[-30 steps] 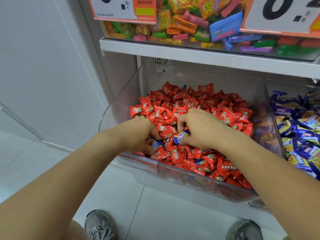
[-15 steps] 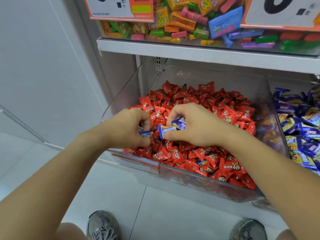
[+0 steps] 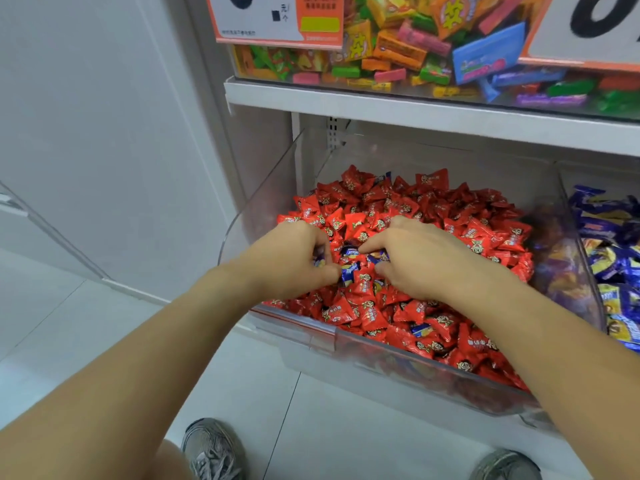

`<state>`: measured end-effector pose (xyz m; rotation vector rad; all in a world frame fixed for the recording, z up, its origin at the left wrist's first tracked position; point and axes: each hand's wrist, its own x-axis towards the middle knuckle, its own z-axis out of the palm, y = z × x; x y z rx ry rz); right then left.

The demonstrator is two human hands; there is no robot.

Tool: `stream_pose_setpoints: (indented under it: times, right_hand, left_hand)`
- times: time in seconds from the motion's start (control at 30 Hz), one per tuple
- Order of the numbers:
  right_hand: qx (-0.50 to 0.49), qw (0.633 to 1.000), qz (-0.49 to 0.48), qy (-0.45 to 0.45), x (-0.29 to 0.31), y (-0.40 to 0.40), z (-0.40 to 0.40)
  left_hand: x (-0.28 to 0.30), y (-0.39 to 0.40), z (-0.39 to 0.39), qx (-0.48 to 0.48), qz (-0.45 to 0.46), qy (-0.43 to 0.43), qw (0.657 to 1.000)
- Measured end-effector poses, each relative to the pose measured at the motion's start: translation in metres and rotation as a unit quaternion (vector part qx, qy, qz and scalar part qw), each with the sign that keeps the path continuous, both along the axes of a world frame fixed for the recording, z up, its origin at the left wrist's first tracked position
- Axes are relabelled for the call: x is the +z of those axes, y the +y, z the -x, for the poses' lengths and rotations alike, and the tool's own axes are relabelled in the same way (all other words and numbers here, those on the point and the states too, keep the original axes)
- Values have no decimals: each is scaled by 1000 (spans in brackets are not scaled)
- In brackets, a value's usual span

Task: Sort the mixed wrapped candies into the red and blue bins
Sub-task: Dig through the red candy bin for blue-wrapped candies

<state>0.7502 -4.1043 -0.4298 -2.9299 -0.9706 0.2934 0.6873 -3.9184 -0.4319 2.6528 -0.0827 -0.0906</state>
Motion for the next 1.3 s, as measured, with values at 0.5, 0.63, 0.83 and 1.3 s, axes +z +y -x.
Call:
stream_pose_setpoints:
  times: [0.5, 0.63, 0.83, 1.3]
  right_hand:
    - [-41, 996, -52, -54, 7, -5, -4]
    - [-7, 997, -77, -26, 12, -12, -1]
    - [22, 991, -96, 93, 7, -21, 2]
    - [-128, 868, -474, 72, 42, -67, 33]
  left_hand:
    - [-26, -22, -27, -8, -218, -44, 975]
    - [-24, -15, -22, -1, -180, -50, 982]
    - [-3, 1, -10, 20, -70, -60, 996]
    - [26, -52, 15, 32, 357, -4, 934]
